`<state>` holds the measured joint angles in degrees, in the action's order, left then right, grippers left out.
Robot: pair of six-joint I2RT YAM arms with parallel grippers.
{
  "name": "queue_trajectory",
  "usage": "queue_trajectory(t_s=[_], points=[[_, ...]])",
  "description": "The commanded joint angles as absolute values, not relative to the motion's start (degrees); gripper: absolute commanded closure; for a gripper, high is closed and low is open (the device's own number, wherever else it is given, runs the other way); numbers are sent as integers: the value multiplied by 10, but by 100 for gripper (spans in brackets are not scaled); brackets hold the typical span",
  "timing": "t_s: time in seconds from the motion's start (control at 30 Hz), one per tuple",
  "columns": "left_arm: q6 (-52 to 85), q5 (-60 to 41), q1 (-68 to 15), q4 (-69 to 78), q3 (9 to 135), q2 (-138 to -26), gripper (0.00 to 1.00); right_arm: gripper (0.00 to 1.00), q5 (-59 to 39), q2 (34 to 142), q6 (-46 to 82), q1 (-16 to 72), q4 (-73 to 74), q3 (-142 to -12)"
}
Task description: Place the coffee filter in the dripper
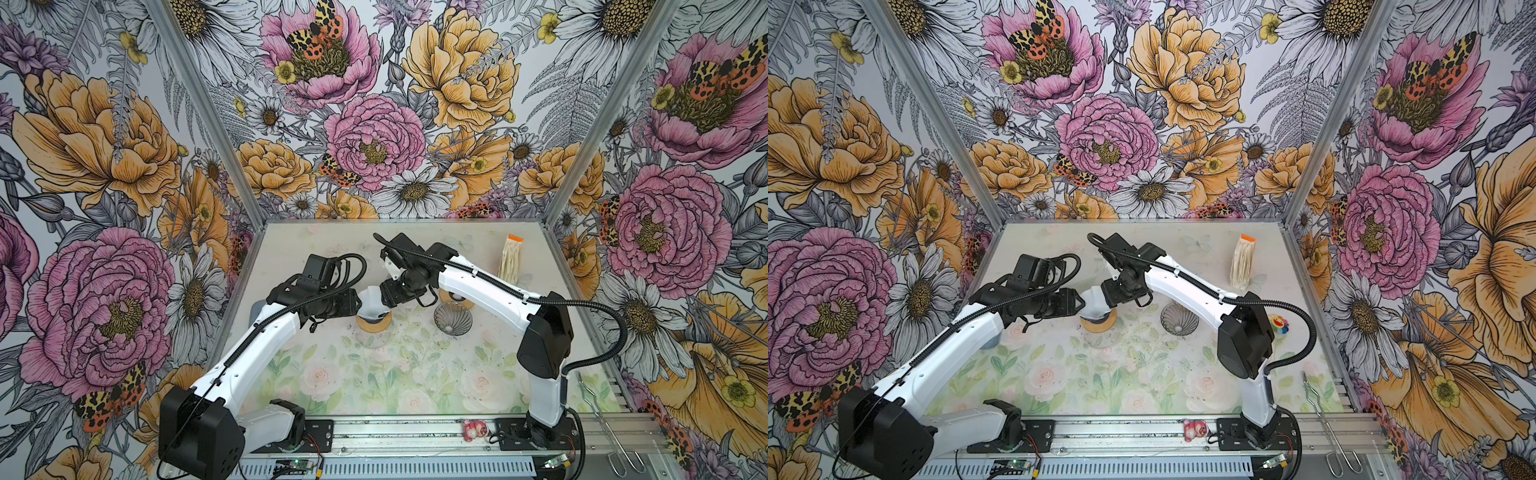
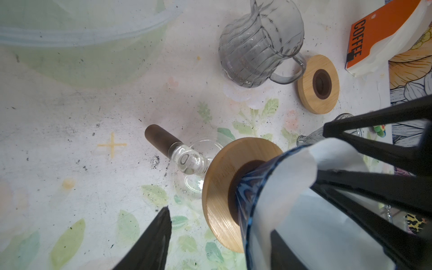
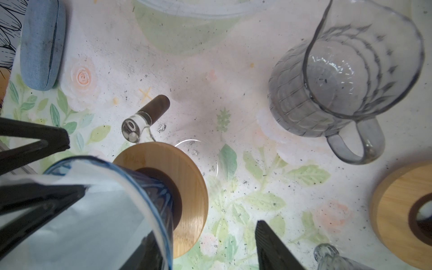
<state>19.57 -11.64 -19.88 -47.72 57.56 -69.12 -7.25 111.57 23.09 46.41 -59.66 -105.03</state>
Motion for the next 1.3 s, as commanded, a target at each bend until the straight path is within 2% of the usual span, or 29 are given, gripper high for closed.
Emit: queue_trajectory(t_s=[0.0, 1.27], points=[[192, -114, -194, -467, 577, -699, 44, 38, -76, 1121, 230, 460, -591, -1052], [207, -124, -198, -468, 601, -667, 43, 35, -85, 1074, 216, 463, -574, -1071]])
